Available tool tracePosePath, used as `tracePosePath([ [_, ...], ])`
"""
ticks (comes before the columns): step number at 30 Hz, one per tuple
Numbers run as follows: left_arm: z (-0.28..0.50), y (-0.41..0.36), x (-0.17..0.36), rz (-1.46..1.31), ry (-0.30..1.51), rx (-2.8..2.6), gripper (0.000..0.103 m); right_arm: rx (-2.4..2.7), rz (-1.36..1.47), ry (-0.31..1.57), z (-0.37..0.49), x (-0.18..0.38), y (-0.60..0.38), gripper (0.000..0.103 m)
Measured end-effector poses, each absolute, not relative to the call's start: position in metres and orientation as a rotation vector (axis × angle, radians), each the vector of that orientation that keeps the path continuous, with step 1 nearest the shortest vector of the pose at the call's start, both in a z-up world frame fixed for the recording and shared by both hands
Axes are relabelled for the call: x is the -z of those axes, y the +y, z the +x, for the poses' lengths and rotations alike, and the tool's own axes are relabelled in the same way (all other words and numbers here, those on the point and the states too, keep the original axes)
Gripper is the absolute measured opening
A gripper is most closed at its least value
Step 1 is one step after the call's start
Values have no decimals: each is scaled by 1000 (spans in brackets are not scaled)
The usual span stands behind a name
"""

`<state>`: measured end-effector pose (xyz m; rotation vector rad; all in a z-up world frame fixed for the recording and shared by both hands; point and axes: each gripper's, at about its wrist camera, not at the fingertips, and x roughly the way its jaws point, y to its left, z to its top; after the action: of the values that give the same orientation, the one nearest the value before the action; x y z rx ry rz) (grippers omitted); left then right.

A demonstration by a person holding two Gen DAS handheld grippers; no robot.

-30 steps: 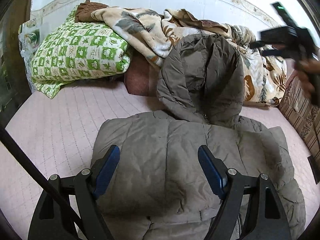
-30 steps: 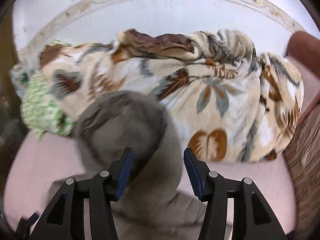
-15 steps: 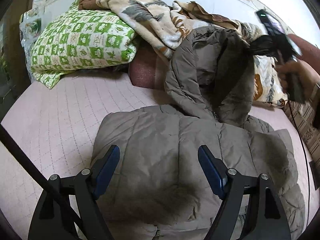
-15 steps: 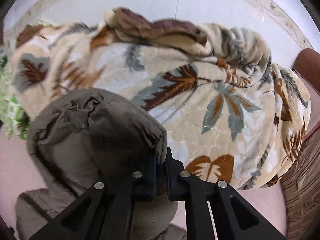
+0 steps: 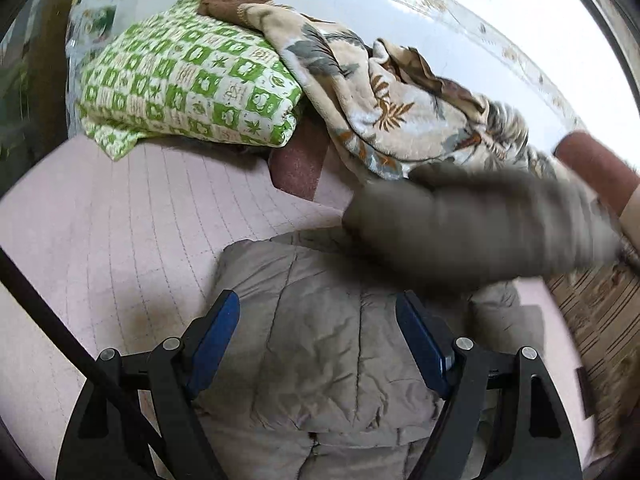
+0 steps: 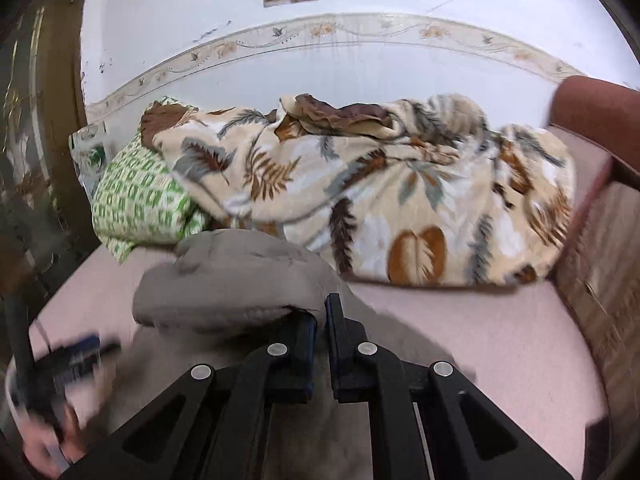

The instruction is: Fold large clothes

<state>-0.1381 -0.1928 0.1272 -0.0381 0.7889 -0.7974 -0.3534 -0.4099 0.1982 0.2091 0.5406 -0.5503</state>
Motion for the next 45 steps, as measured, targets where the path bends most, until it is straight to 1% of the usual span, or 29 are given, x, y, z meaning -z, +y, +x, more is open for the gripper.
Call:
tracePosePath([
  [3, -134, -190, -125, -90, 831, 832, 80, 548, 246, 576, -381, -156, -382, 7],
  [7, -136, -198, -115, -125, 914, 907, 80, 582, 319, 700, -386, -77, -380, 7],
  [9, -138, -205, -107, -135, 967, 948, 80, 602, 312, 739, -386, -55, -385, 7],
  [11, -140, -214, -99, -148, 1019, 985, 80, 599, 305, 772, -381, -44, -391, 8],
  [14, -147, -229, -87, -154, 1094, 1033, 80, 601, 271, 778, -379, -44, -389, 10],
  [15, -150, -233, -86, -144, 1096, 1040, 80, 601, 250, 798, -377, -42, -388, 15],
  [16, -155, -236, -86, -122, 1079, 1030, 80, 601, 237, 821, -377, -40, -388, 19],
  [19, -169, -238, -96, -58, 989, 997, 80, 580, 247, 826, -384, -50, -386, 20],
  [24, -189, -240, -114, 33, 835, 973, 80, 554, 252, 703, -406, -89, -375, 25],
  [26, -196, -246, -118, 84, 775, 952, 80, 538, 268, 586, -413, -106, -373, 35],
  [27, -199, -250, -119, 103, 749, 943, 80, 540, 287, 542, -413, -111, -375, 50],
  [28, -203, -254, -119, 122, 721, 935, 80, 549, 308, 508, -408, -113, -379, 62],
  [30, -210, -266, -114, 167, 680, 906, 80, 545, 336, 484, -390, -110, -384, 63],
  [33, -218, -280, -100, 244, 670, 898, 80, 555, 339, 537, -359, -92, -386, 63],
  [35, -221, -291, -85, 330, 692, 893, 80, 574, 314, 615, -341, -72, -385, 63],
  [38, -216, -304, -60, 444, 779, 838, 80, 550, 381, 719, -331, -45, -388, 63],
  [41, -211, -303, -52, 449, 818, 834, 80, 551, 344, 780, -325, -37, -385, 63],
  [45, -212, -302, -47, 475, 818, 837, 81, 550, 351, 802, -322, -32, -387, 63],
])
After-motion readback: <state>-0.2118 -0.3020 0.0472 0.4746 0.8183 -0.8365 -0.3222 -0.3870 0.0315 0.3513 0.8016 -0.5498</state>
